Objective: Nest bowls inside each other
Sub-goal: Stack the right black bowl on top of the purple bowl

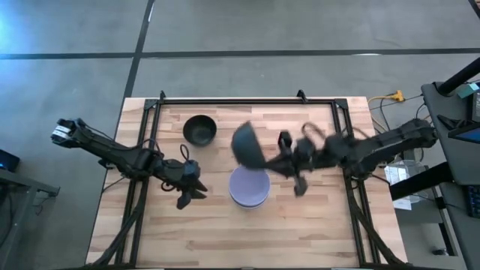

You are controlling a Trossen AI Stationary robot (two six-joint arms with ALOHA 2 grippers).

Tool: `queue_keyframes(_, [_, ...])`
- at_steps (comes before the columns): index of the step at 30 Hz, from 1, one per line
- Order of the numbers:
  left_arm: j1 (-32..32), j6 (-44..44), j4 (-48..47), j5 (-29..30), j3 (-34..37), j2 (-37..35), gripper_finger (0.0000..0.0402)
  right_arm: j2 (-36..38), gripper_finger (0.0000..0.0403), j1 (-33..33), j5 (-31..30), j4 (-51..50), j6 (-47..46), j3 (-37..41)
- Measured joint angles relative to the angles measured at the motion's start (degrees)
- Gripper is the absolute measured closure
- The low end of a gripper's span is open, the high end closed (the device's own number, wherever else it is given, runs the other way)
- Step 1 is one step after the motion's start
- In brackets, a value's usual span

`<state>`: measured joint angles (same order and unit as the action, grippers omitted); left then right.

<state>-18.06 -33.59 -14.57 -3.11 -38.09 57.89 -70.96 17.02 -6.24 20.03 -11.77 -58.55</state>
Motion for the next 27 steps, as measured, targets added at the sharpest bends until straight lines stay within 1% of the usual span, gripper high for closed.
queue_keyframes(2, [0.0,2.5,-0.9,-0.1,0.0,-0.6,0.0277,-4.1,0.0394,3.3,-3.2,-5.0,1.3,-4.0])
queue_keyframes(4, [0.0,4.1,-2.6,-0.3,0.1,-1.1,0.0277,-9.1,0.0394,5.9,-6.1,-13.3,0.3,-10.3])
queue_keyframes(6, [0.0,4.8,-4.1,-0.4,0.1,-1.9,0.0277,-14.3,0.0394,7.3,-8.0,-20.9,0.4,-18.2])
queue_keyframes(10, [-0.1,5.9,-9.5,-1.7,0.2,-3.3,0.0277,-24.4,0.0394,9.4,-12.5,-37.8,8.8,-35.5])
queue_keyframes(12, [-0.2,5.7,-13.1,-2.8,0.2,-4.3,0.0277,-28.9,0.0394,10.0,-15.4,-48.9,10.3,-44.5])
queue_keyframes(15, [-1.2,5.5,-19.1,-3.4,0.3,-6.3,0.0277,-35.0,0.0394,10.3,-16.3,-66.2,9.7,-57.3])
queue_keyframes(17, [-2.3,5.5,-21.4,-3.5,0.4,-7.5,0.0277,-38.7,0.0394,10.5,-16.5,-77.8,7.7,-64.9])
queue_keyframes(20, [-3.9,5.4,-23.4,-3.5,1.1,-9.8,0.0277,-43.7,0.0394,10.8,-16.5,-90.0,4.6,-74.5])
queue_keyframes(21, [-4.4,5.4,-23.4,-3.5,1.3,-10.5,0.0277,-45.0,0.0394,10.9,-16.5,-92.5,4.0,-76.6])
queue_keyframes(25, [-5.8,5.5,-24.7,-3.3,2.1,-12.7,0.0277,-43.6,0.0394,10.9,-15.7,-89.5,0.8,-72.5])
queue_keyframes(27, [-6.2,5.5,-25.7,-3.0,2.2,-13.4,0.0277,-43.6,0.0394,10.9,-15.6,-89.1,-0.3,-72.1])
